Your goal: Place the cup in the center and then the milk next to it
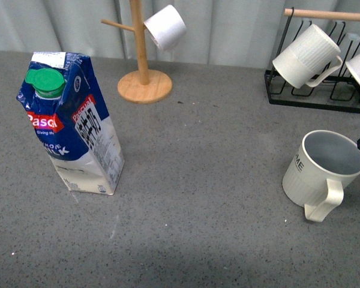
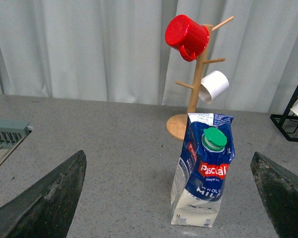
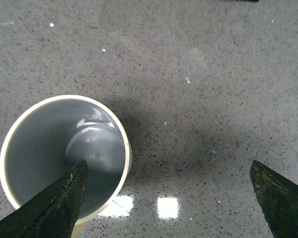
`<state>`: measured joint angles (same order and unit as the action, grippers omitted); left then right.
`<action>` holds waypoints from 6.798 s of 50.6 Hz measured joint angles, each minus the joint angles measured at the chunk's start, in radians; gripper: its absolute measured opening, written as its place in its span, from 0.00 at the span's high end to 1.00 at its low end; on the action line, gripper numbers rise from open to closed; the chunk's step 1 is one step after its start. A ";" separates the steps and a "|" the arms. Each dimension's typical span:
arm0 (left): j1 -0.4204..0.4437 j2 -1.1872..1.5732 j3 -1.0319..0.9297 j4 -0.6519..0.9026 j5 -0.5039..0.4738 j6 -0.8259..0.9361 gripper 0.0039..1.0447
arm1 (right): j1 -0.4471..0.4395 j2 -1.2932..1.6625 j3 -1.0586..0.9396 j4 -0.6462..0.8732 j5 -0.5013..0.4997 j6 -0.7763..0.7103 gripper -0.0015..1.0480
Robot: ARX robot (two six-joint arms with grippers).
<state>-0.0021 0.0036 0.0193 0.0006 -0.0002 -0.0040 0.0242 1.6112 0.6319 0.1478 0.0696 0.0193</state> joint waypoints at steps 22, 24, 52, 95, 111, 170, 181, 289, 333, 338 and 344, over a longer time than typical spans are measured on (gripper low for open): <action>0.000 0.000 0.000 0.000 0.000 0.000 0.06 | -0.003 0.207 0.135 -0.057 -0.054 0.085 0.09; 0.000 0.000 0.000 0.000 0.000 0.000 0.06 | -0.002 0.213 0.143 -0.059 -0.056 0.095 0.13; 0.000 0.000 0.000 0.000 0.000 0.000 0.06 | 0.008 0.245 0.200 -0.130 -0.070 0.174 0.87; 0.000 0.000 0.000 0.000 0.000 0.000 0.06 | 0.229 0.402 0.522 -0.381 -0.171 0.283 0.99; 0.000 0.000 0.000 0.000 0.000 0.000 0.06 | 0.256 0.462 0.635 -0.451 -0.150 0.272 0.99; 0.000 0.000 0.000 0.000 0.000 0.000 0.06 | 0.140 -0.103 -0.186 0.917 0.097 -0.014 0.83; 0.000 0.000 0.000 0.000 0.000 0.000 0.06 | 0.101 -0.238 -0.338 0.917 0.051 -0.019 0.99; 0.000 0.000 0.000 0.000 0.000 0.000 0.06 | -0.022 -1.425 -0.627 0.042 -0.068 -0.019 0.99; 0.000 0.000 0.000 0.000 0.000 0.000 0.06 | -0.022 -1.607 -0.627 -0.147 -0.071 -0.019 0.09; 0.000 0.000 0.000 0.000 0.000 0.000 0.06 | -0.022 -1.607 -0.627 -0.147 -0.071 -0.019 0.09; 0.046 0.087 0.011 -0.014 0.088 -0.003 0.06 | -0.022 -1.607 -0.627 -0.147 -0.071 -0.019 0.09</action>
<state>0.0437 0.0906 0.0303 -0.0135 0.0875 -0.0074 0.0025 0.0044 0.0051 0.0006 -0.0013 0.0002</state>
